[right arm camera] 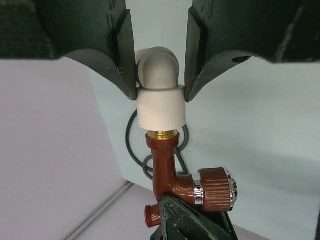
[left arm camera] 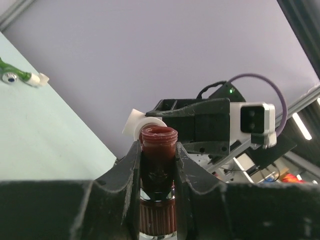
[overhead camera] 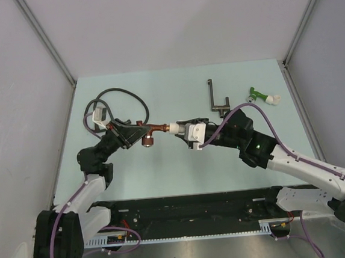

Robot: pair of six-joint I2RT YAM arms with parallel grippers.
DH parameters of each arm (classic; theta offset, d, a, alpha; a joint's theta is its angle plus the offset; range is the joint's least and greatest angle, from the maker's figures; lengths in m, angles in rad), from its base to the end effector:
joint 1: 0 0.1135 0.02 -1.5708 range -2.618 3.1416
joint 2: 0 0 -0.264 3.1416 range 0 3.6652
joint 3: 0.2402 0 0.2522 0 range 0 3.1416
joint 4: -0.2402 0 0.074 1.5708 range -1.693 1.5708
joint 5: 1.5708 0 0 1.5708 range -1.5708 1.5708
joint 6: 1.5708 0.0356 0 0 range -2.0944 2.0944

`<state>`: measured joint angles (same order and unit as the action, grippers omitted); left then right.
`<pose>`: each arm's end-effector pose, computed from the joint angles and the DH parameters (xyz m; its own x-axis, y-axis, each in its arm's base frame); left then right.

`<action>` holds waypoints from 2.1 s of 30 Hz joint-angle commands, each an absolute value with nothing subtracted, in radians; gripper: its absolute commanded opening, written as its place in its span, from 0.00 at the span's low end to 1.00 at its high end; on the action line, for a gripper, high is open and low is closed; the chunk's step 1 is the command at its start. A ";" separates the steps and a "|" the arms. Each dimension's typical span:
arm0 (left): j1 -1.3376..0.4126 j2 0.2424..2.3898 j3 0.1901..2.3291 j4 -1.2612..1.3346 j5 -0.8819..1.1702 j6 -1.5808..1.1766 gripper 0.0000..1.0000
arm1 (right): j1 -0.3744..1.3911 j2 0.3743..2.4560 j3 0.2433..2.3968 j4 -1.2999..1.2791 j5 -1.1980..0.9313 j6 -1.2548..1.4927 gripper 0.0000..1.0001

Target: Install the water faucets

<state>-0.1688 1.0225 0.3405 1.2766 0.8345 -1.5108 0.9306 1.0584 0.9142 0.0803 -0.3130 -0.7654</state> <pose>0.1843 -0.0582 0.2858 -0.6835 -0.5635 -0.4640 0.5943 -0.0604 -0.8020 0.1401 0.2064 0.3609 0.6283 -0.2599 -0.7333 -0.7090 0.1967 -0.6772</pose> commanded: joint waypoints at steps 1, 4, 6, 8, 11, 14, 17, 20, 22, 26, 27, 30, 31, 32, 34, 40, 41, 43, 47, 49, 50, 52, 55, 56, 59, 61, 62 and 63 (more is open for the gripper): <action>-0.183 0.942 0.333 1.726 0.902 -1.379 0.00 | 0.911 1.084 1.023 0.040 -0.397 -0.551 0.00; -0.183 0.914 0.321 1.726 0.894 -1.327 0.00 | 0.893 1.094 1.068 0.005 -0.420 -0.467 0.00; -0.183 0.907 0.315 1.726 0.893 -1.310 0.00 | 0.881 1.098 1.091 0.005 -0.442 -0.396 0.00; -0.183 0.910 0.313 1.726 0.885 -1.308 0.00 | 0.877 1.094 1.097 -0.032 -0.446 -0.362 0.00; -0.179 0.930 0.305 1.726 0.865 -1.333 0.00 | 0.879 1.072 1.097 -0.040 -0.445 -0.360 0.09; -0.170 0.963 0.301 1.726 0.851 -1.377 0.00 | 0.882 1.046 1.097 -0.054 -0.417 -0.376 0.36; -0.153 0.986 0.295 1.726 0.835 -1.411 0.00 | 0.890 1.020 1.097 -0.080 -0.373 -0.420 0.54; -0.141 0.996 0.288 1.726 0.828 -1.428 0.00 | 0.908 1.008 1.097 -0.106 -0.327 -0.472 0.67; -0.137 0.997 0.288 1.726 0.827 -1.431 0.00 | 0.920 1.005 1.095 -0.124 -0.298 -0.514 0.74; -0.135 1.000 0.287 1.726 0.825 -1.440 0.00 | 0.954 1.015 1.089 -0.146 -0.284 -0.577 0.81; -0.135 1.002 0.287 1.726 0.825 -1.446 0.00 | 0.971 1.026 1.082 -0.144 -0.259 -0.586 0.82; -0.135 1.012 0.287 1.726 0.825 -1.463 0.00 | 1.012 1.049 1.056 -0.123 -0.171 -0.633 0.84; -0.137 1.015 0.287 1.726 0.825 -1.468 0.00 | 1.020 1.055 1.046 -0.104 -0.149 -0.646 0.84; -0.135 1.019 0.288 1.726 0.824 -1.473 0.00 | 1.026 1.060 1.040 -0.094 -0.128 -0.664 0.84; -0.135 1.023 0.290 1.726 0.828 -1.482 0.00 | 1.032 1.077 1.022 -0.068 -0.081 -0.673 0.85; -0.135 1.022 0.290 1.726 0.828 -1.486 0.00 | 1.035 1.137 1.009 -0.043 -0.072 -0.696 0.83; -0.135 1.022 0.291 1.726 0.828 -1.486 0.00 | 1.038 1.144 1.008 -0.038 -0.074 -0.695 0.82; -0.135 1.023 0.291 1.726 0.830 -1.488 0.00 | 1.042 1.157 1.003 -0.017 -0.072 -0.689 0.78; -0.135 1.020 0.293 1.727 0.833 -1.485 0.00 | 1.043 1.178 1.003 0.029 -0.103 -0.657 0.63; -0.135 1.019 0.293 1.727 0.839 -1.476 0.00 | 1.043 1.178 1.003 0.043 -0.113 -0.625 0.45; -0.135 1.014 0.295 1.727 0.842 -1.462 0.00 | 1.043 1.175 1.003 0.048 -0.118 -0.612 0.32; -0.135 1.006 0.295 1.727 0.848 -1.450 0.00 | 1.037 1.170 1.003 0.052 -0.124 -0.565 0.19; -0.135 0.994 0.285 1.727 0.851 -1.421 0.00 | 1.005 1.152 1.005 0.055 -0.196 -0.493 0.00; -0.135 0.986 0.282 1.727 0.850 -1.414 0.00 | 0.993 1.146 1.003 0.057 -0.260 -0.429 0.00; -0.135 0.966 0.284 1.727 0.856 -1.384 0.00 | 0.922 1.127 1.003 0.086 -0.418 -0.253 0.00; -0.135 0.950 0.287 1.727 0.864 -1.359 0.00 | 0.847 1.134 1.003 0.110 -0.530 -0.136 0.00; -0.135 0.945 0.287 1.727 0.864 -1.353 0.00 | 0.821 1.137 1.005 0.133 -0.560 -0.030 0.00; -0.135 0.942 0.287 1.727 0.865 -1.347 0.00 | 0.781 1.146 1.005 0.144 -0.589 0.015 0.00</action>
